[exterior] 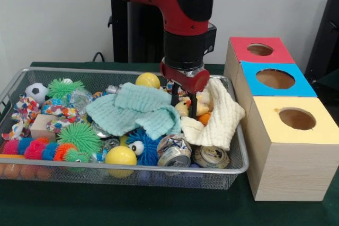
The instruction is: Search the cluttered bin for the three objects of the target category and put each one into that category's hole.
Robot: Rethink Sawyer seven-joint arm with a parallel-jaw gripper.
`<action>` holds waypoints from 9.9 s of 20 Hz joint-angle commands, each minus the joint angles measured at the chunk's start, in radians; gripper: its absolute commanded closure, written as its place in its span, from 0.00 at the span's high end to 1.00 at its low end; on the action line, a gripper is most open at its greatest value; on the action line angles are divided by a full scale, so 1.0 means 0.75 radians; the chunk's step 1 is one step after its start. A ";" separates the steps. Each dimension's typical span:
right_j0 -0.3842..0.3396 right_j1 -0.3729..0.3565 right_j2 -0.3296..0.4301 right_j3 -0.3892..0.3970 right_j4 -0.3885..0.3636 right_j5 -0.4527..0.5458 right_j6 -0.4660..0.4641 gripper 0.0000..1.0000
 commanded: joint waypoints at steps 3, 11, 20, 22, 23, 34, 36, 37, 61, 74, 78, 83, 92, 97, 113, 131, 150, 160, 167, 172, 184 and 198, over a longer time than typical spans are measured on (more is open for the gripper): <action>-0.069 0.066 0.236 0.132 0.097 0.228 0.212 0.00; -0.058 0.053 0.212 0.105 0.104 0.257 0.221 0.00; 0.105 -0.172 -0.079 -0.032 0.018 0.597 0.287 0.00; 0.155 -0.201 -0.171 -0.110 -0.050 0.670 0.250 0.00; 0.173 -0.213 -0.206 -0.143 -0.078 0.705 0.232 0.00; 0.222 -0.333 -0.313 -0.284 -0.249 0.962 0.172 0.00; 0.219 -0.342 -0.304 -0.269 -0.236 0.967 0.188 0.00; 0.221 -0.349 -0.299 -0.259 -0.225 0.977 0.196 0.00; 0.400 -0.293 -0.260 -0.048 0.024 0.665 0.373 0.00; 0.381 -0.210 -0.178 -0.011 0.173 0.495 0.328 0.00; 0.370 -0.201 -0.145 0.012 0.248 0.488 0.319 0.00; 0.383 -0.208 -0.153 0.007 0.291 0.550 0.318 0.00; 0.424 -0.249 -0.179 0.001 0.316 0.695 0.360 0.00; 0.405 -0.257 -0.142 0.043 0.347 0.701 0.316 0.00; 0.355 -0.289 -0.035 0.194 0.435 0.621 0.178 0.00; 0.046 -0.154 0.300 0.417 0.320 0.182 -0.041 0.00; 0.187 -0.320 0.205 0.390 0.235 0.509 0.195 0.00; 0.201 -0.370 0.202 0.431 0.249 0.524 0.164 0.00; 0.157 -0.274 0.150 0.383 0.134 0.424 0.068 0.00; 0.142 -0.227 0.103 0.309 0.010 0.371 0.045 0.00; 0.187 -0.175 0.082 0.260 -0.058 0.263 0.146 0.00; 0.279 -0.161 -0.065 0.065 -0.060 0.346 0.212 0.00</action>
